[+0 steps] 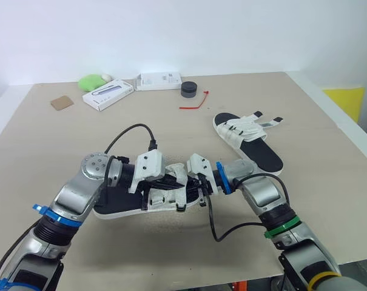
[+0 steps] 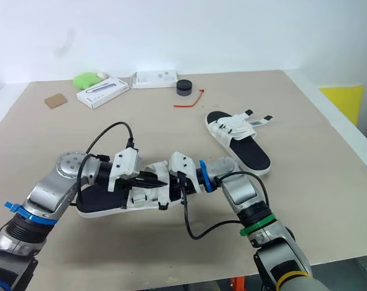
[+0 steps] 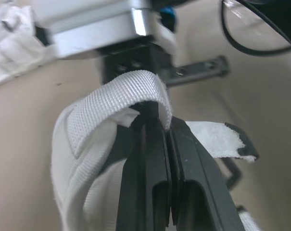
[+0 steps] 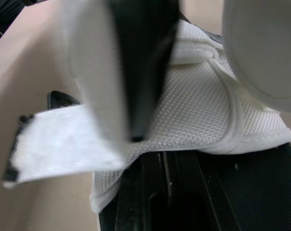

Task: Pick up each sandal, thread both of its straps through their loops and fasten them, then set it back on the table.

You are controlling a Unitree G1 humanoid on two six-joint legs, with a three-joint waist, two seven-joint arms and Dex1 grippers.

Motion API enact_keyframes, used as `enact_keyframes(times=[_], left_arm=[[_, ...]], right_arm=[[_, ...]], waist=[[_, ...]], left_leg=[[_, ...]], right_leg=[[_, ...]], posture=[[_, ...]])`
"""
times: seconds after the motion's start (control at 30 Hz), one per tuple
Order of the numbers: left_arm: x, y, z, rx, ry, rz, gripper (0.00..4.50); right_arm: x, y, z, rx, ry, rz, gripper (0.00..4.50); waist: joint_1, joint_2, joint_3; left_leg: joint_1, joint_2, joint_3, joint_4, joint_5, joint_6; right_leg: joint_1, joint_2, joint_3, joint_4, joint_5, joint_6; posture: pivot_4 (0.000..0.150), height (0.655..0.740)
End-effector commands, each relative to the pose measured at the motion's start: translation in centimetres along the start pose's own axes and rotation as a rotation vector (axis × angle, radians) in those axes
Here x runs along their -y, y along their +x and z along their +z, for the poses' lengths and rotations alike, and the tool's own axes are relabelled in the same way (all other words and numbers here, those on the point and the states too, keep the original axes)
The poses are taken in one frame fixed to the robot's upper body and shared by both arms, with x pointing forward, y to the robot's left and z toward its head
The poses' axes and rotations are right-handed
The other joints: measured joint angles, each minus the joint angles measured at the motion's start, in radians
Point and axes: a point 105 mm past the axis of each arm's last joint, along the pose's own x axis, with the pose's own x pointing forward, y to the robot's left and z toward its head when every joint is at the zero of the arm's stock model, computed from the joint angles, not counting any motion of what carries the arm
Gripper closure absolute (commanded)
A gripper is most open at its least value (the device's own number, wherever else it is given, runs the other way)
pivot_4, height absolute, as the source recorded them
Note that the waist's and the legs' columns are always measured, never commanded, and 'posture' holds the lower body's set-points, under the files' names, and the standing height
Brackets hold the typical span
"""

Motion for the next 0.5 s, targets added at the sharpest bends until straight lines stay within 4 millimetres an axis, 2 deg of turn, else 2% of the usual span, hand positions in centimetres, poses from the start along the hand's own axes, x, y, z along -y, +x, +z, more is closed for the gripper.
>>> enact_keyframes(times=[0.03, 0.13, 0.23, 0.3, 0.5], left_arm=[[-0.1, 0.2, -0.2, -0.031, 0.102, 0.007, 4.46], [-1.7, 0.3, 0.3, -0.004, 0.07, 0.088, 4.46], [-3.5, 0.1, 1.9, 0.105, -0.12, 0.159, 4.46], [-4.4, -0.1, 2.1, 0.136, -0.228, 0.195, 4.46], [-2.5, -0.7, -0.2, 0.049, -0.246, 0.133, 4.46]], right_arm=[[-1.4, 1.2, -3.2, -0.074, 0.11, 0.048, 4.5], [-1.5, 1.2, -3.3, -0.078, 0.113, 0.047, 4.5], [-1.5, 1.2, -3.3, -0.077, 0.115, 0.046, 4.5], [-1.5, 1.1, -3.3, -0.076, 0.116, 0.044, 4.5], [-1.4, 1.2, -3.3, -0.076, 0.116, 0.043, 4.5]], waist=[[0.0, 0.0, 0.0], [0.001, 0.0, 0.0], [0.003, 0.0, 0.0], [0.002, 0.0, 0.0], [0.001, 0.001, 0.0]], left_leg=[[0.0, 0.0, 0.0, 0.0, 0.0, 0.0], [0.0, 0.0, 0.0, 0.0, 0.0, 0.0], [0.0, 0.0, 0.0, 0.001, 0.0, 0.0], [-0.001, 0.0, 0.0, 0.002, 0.0, 0.0], [-0.001, 0.0, 0.0, 0.001, 0.0, 0.0]], right_leg=[[0.0, 0.0, 0.0, 0.0, 0.0, 0.0], [0.0, 0.0, 0.0, 0.0, 0.0, 0.0], [0.001, 0.0, 0.0, 0.0, 0.0, 0.0], [0.0, 0.0, 0.0, 0.0, 0.0, 0.001], [0.0, 0.0, 0.0, 0.0, 0.0, 0.0]], posture=[[0.15, 0.74], [0.15, 0.74], [0.15, 0.74], [0.15, 0.74], [0.15, 0.74]])
